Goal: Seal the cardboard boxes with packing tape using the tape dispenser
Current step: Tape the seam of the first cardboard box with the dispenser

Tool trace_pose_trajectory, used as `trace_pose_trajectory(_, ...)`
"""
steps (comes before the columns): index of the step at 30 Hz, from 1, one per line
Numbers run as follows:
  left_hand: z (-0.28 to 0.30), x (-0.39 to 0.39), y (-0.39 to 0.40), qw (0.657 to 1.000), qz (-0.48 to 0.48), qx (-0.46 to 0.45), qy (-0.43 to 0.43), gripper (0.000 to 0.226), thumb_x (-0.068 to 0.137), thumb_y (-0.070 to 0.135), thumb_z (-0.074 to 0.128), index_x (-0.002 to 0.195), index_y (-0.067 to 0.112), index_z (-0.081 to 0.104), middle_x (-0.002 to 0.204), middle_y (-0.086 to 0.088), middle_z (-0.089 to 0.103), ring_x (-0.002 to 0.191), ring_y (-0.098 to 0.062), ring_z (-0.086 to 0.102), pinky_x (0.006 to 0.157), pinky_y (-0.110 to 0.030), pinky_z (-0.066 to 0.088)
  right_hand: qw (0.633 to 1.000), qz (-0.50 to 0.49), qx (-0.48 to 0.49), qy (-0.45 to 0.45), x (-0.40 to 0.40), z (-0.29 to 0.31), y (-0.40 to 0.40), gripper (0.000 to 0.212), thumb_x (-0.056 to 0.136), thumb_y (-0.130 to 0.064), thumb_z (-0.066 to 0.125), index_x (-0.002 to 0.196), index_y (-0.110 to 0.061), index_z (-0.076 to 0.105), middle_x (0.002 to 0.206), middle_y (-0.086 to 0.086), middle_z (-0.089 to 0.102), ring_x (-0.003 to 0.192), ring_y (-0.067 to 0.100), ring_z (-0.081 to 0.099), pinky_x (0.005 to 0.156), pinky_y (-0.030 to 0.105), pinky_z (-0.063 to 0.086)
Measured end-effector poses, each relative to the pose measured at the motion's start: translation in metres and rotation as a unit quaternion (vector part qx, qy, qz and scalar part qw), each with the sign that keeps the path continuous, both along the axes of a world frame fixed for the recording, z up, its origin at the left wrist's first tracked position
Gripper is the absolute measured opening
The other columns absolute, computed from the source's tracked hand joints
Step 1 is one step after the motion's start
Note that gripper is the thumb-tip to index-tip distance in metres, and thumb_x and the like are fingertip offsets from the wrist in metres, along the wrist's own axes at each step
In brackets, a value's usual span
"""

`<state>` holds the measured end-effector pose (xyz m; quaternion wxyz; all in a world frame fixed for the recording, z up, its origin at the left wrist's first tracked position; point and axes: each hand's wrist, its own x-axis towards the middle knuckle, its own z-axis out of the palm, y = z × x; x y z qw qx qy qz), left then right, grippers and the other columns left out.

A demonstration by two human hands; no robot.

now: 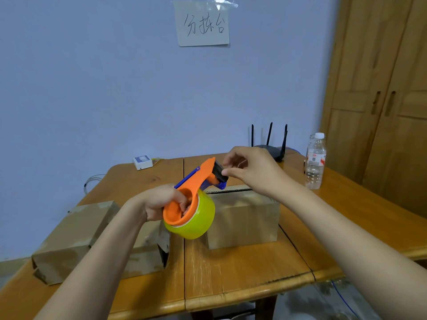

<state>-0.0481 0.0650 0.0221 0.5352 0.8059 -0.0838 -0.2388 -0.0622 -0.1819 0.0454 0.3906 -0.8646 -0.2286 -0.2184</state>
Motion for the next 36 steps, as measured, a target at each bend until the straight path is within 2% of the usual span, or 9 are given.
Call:
trace_pose_trajectory(3, -0.002, 0.001, -0.008, 1.0, -0.004, 0.006, -0.003, 0.025, 0.085, -0.014, 0.046, 0.073, 0.004, 0.059, 0.068, -0.01, 0.062, 0.056, -0.013, 0.062, 0.061, -0.028, 0.053, 1.0, 0.0, 0.003, 0.009, -0.001, -0.003, 0.0, 0.01, 0.084, -0.015, 0.079, 0.087, -0.018, 0.069, 0.087, -0.006, 0.071, 0.08, 0.007, 0.062, 0.08, 0.029, 0.053)
trace_pose_trajectory(6, 0.0, -0.011, -0.023, 0.997, 0.033, 0.012, -0.072, 0.052, 0.094, -0.014, 0.041, 0.052, 0.01, 0.059, 0.058, -0.009, 0.059, 0.043, -0.003, 0.059, 0.074, -0.026, 0.043, 0.999, -0.001, -0.011, 0.034, -0.003, -0.001, -0.003, 0.013, 0.085, -0.017, 0.079, 0.086, -0.02, 0.067, 0.088, -0.007, 0.069, 0.079, 0.01, 0.062, 0.076, 0.028, 0.053)
trace_pose_trajectory(9, -0.012, 0.005, -0.006, 0.995, 0.084, 0.019, -0.053, 0.028, 0.097, -0.005, 0.046, 0.077, 0.005, 0.062, 0.098, -0.024, 0.064, 0.06, -0.012, 0.065, 0.086, -0.04, 0.053, 0.998, 0.025, -0.02, 0.062, -0.005, 0.002, -0.005, 0.012, 0.085, -0.014, 0.079, 0.087, -0.015, 0.066, 0.085, -0.005, 0.068, 0.072, 0.005, 0.059, 0.07, 0.021, 0.05)
trace_pose_trajectory(12, -0.009, 0.008, 0.006, 0.998, -0.003, 0.06, -0.002, 0.019, 0.088, -0.013, 0.044, 0.086, 0.001, 0.056, 0.08, -0.016, 0.063, 0.063, -0.018, 0.063, 0.064, -0.028, 0.057, 0.994, 0.051, -0.029, 0.089, -0.004, 0.004, -0.008, 0.01, 0.084, -0.011, 0.079, 0.09, -0.014, 0.072, 0.085, -0.001, 0.071, 0.074, 0.004, 0.061, 0.072, 0.016, 0.051)
trace_pose_trajectory(14, -0.006, 0.005, 0.003, 0.997, -0.031, 0.062, 0.017, 0.021, 0.086, -0.015, 0.044, 0.086, 0.002, 0.056, 0.074, -0.012, 0.063, 0.062, -0.018, 0.063, 0.059, -0.025, 0.055, 0.993, 0.052, -0.042, 0.095, -0.003, 0.004, -0.012, 0.006, 0.084, -0.013, 0.08, 0.088, -0.016, 0.076, 0.084, -0.002, 0.073, 0.078, 0.008, 0.066, 0.074, 0.017, 0.052)
trace_pose_trajectory(22, -0.002, 0.004, 0.002, 0.989, -0.083, 0.103, 0.064, 0.02, 0.087, -0.012, 0.05, 0.09, 0.004, 0.062, 0.08, -0.008, 0.069, 0.069, -0.017, 0.068, 0.064, -0.025, 0.056, 0.992, 0.034, -0.063, 0.104, -0.003, -0.001, -0.018, 0.008, 0.087, -0.016, 0.077, 0.08, -0.019, 0.076, 0.079, -0.01, 0.074, 0.076, -0.001, 0.064, 0.073, 0.016, 0.047)
trace_pose_trajectory(27, 0.009, 0.007, -0.002, 0.98, -0.1, 0.15, 0.083, 0.028, 0.085, -0.011, 0.057, 0.111, -0.002, 0.061, 0.099, -0.015, 0.067, 0.082, -0.022, 0.069, 0.072, -0.028, 0.058, 0.992, 0.008, -0.075, 0.103, -0.001, -0.006, -0.019, 0.011, 0.089, -0.017, 0.075, 0.079, -0.02, 0.073, 0.081, -0.008, 0.073, 0.079, 0.003, 0.065, 0.071, 0.016, 0.047)
trace_pose_trajectory(30, 0.015, 0.008, -0.003, 0.974, -0.113, 0.173, 0.089, 0.05, 0.079, -0.005, 0.064, 0.128, -0.009, 0.055, 0.11, -0.019, 0.065, 0.093, -0.026, 0.066, 0.081, -0.033, 0.056, 0.992, 0.005, -0.077, 0.096, -0.001, -0.011, -0.021, 0.011, 0.092, -0.017, 0.072, 0.082, -0.021, 0.069, 0.085, -0.006, 0.071, 0.083, 0.01, 0.065, 0.075, 0.022, 0.05)
trace_pose_trajectory(36, 0.009, 0.007, 0.004, 0.971, -0.134, 0.169, 0.106, 0.044, 0.086, -0.01, 0.06, 0.129, -0.005, 0.056, 0.114, -0.018, 0.066, 0.098, -0.027, 0.066, 0.088, -0.036, 0.055, 0.995, -0.009, -0.058, 0.083, 0.004, -0.011, -0.03, 0.013, 0.094, -0.012, 0.067, 0.083, -0.017, 0.067, 0.082, -0.003, 0.07, 0.079, 0.01, 0.064, 0.075, 0.022, 0.05)
